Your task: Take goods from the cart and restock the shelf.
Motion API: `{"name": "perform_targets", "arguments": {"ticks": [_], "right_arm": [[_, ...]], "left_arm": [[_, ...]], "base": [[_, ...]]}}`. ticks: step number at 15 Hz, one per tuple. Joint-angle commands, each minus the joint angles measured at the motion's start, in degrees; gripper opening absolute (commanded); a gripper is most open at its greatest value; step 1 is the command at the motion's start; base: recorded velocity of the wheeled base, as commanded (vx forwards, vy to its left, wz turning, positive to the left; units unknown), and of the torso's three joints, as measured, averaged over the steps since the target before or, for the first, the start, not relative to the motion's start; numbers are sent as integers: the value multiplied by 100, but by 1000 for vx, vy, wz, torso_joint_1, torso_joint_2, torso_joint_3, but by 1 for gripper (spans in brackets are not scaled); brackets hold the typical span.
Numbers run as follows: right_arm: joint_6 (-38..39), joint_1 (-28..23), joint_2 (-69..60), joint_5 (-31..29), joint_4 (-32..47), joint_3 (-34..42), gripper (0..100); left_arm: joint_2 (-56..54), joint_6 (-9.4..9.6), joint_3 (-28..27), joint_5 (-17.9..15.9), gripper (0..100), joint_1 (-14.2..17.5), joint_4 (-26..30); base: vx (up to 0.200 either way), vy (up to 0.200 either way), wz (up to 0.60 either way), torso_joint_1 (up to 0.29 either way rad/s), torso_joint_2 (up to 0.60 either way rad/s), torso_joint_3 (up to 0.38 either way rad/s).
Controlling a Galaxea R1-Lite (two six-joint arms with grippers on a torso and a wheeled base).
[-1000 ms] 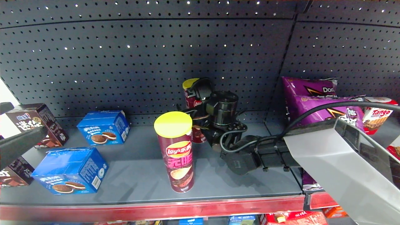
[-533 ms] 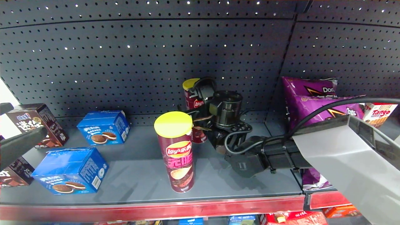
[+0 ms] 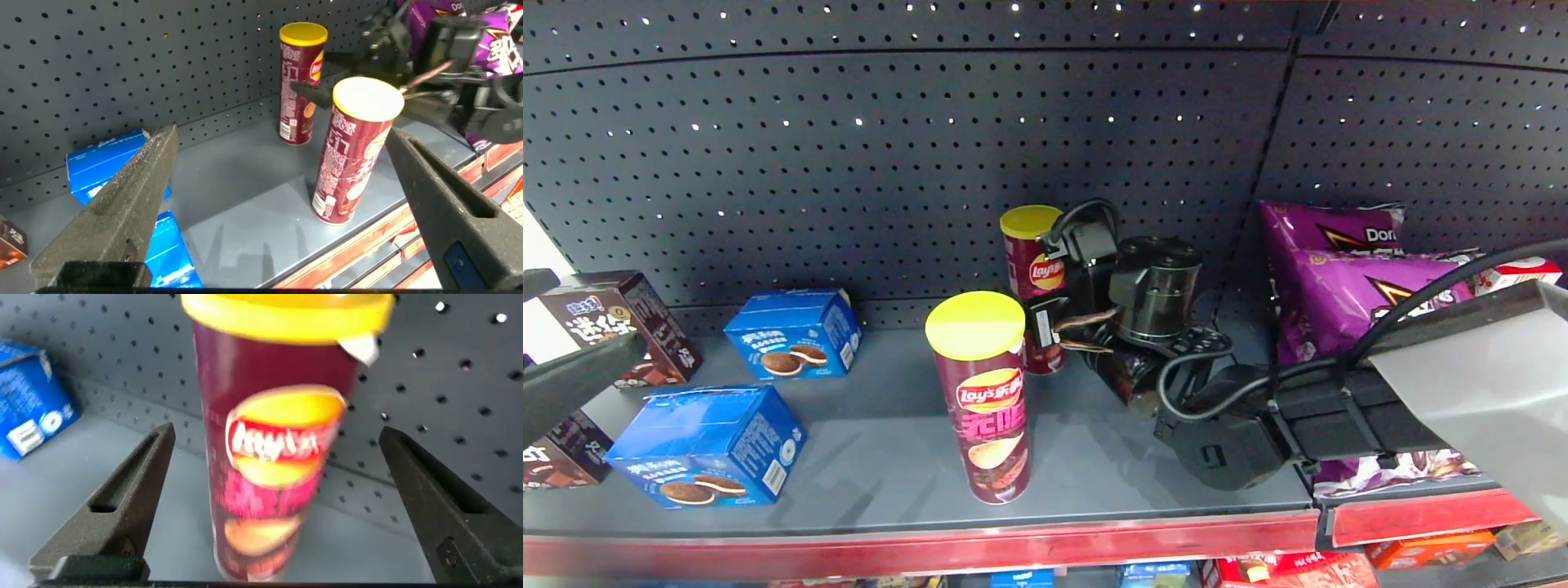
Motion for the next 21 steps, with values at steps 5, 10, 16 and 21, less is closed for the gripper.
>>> {"name": "perform_targets", "arguments": {"ticks": [5, 10, 16, 21], "right_arm": [[24, -127, -531, 5, -350, 879, 100], [24, -355, -646, 14, -701, 1442, 100], [24, -549, -830, 5, -859, 1793, 100], [-2, -1032, -637, 181, -850, 1723, 100]], "left_arm": [[1, 0, 52, -1, 100, -2, 16], [-8, 0, 192, -1, 100, -2, -10], [-122, 0, 298, -1, 100, -2, 7], [-140, 0, 289, -1, 100, -11, 7]], "base": [[0, 0, 0, 0, 0, 0], [0, 0, 0, 0, 0, 0], [0, 0, 0, 0, 0, 0], [0, 0, 0, 0, 0, 0]]}}
